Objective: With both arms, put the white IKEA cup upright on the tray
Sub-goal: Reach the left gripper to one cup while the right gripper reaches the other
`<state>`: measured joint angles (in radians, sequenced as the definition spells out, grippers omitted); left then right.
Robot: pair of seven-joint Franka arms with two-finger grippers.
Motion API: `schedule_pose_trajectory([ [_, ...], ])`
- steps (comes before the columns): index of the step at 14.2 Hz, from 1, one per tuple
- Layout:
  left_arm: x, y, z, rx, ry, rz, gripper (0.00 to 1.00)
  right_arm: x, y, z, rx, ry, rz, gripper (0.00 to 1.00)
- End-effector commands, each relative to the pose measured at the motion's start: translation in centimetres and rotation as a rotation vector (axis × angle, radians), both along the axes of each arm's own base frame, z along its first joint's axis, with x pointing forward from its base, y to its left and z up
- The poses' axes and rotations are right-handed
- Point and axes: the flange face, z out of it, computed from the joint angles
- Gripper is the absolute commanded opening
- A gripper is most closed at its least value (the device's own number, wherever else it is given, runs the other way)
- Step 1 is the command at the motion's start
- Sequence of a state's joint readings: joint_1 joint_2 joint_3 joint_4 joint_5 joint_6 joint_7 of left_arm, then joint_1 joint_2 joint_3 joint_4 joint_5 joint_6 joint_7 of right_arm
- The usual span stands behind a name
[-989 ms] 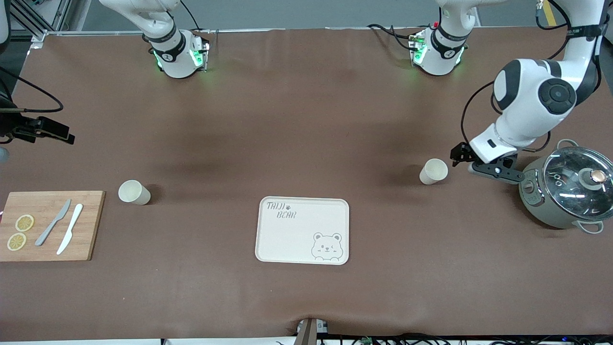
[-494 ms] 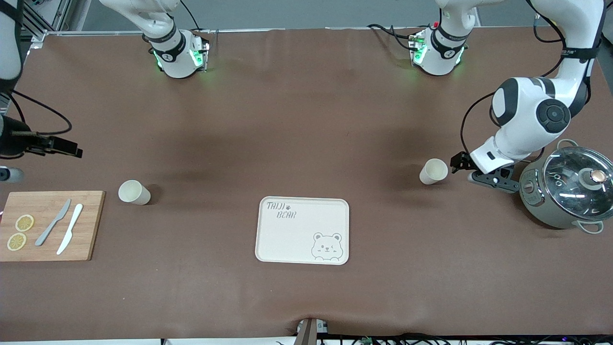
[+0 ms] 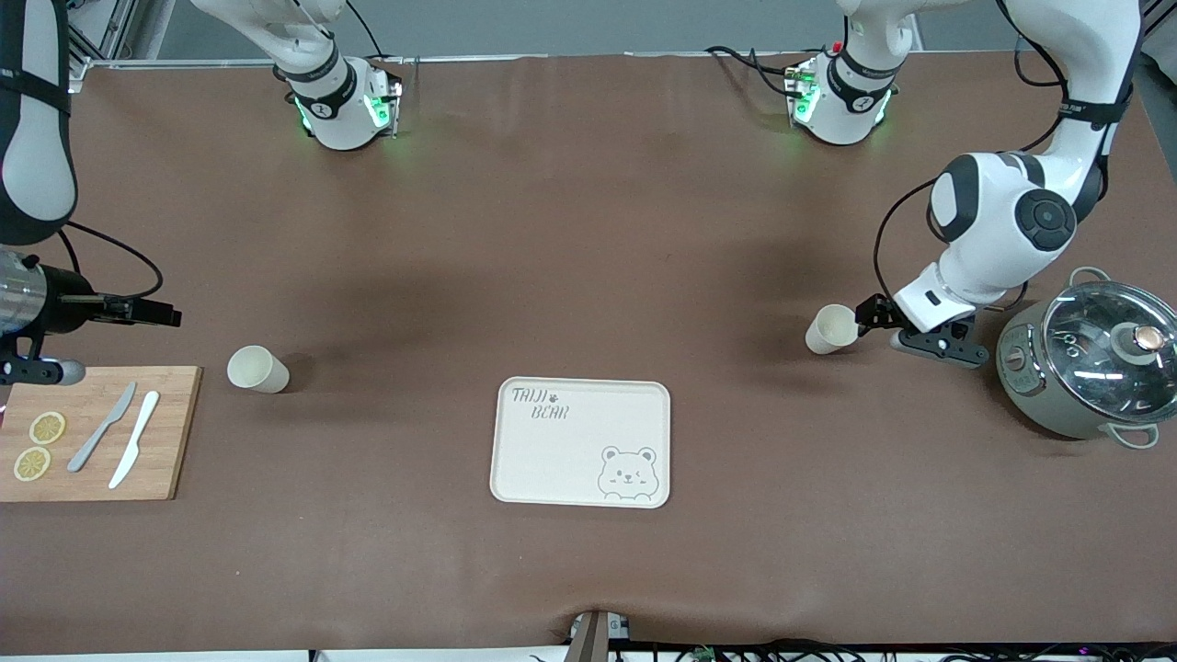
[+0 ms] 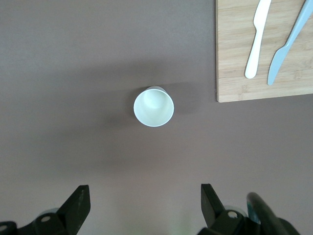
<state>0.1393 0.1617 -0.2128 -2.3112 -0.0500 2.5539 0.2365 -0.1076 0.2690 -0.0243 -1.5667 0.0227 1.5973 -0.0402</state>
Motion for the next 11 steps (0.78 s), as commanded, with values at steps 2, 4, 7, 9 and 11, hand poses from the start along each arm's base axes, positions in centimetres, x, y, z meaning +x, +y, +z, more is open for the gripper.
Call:
schedule_pose_trajectory([
  [2, -1.0, -1.4, -1.5, -0.021, -0.036, 0.006, 1.0, 0.9, -0.5, -1.5, 0.002, 0.015, -0.006, 1.0],
  [4, -1.0, -2.6, -2.1, -0.033, -0.041, 0.025, 1.0, 0.9, -1.0, -1.8, 0.001, 0.009, -0.016, 1.0],
  [7, -1.6, -3.4, -3.5, -0.043, -0.061, 0.034, 1.0, 1.4, -1.7, -3.7, 0.003, 0.015, -0.032, 1.0],
  [9, -1.8, -3.4, -3.7, -0.043, -0.06, 0.034, 1.0, 1.6, -1.4, -5.2, 0.001, 0.009, -0.032, 1.0],
  [11, -2.0, -3.2, -3.8, -0.041, -0.055, 0.036, 1.0, 1.7, -1.6, -6.5, -0.003, -0.014, -0.036, 1.0],
])
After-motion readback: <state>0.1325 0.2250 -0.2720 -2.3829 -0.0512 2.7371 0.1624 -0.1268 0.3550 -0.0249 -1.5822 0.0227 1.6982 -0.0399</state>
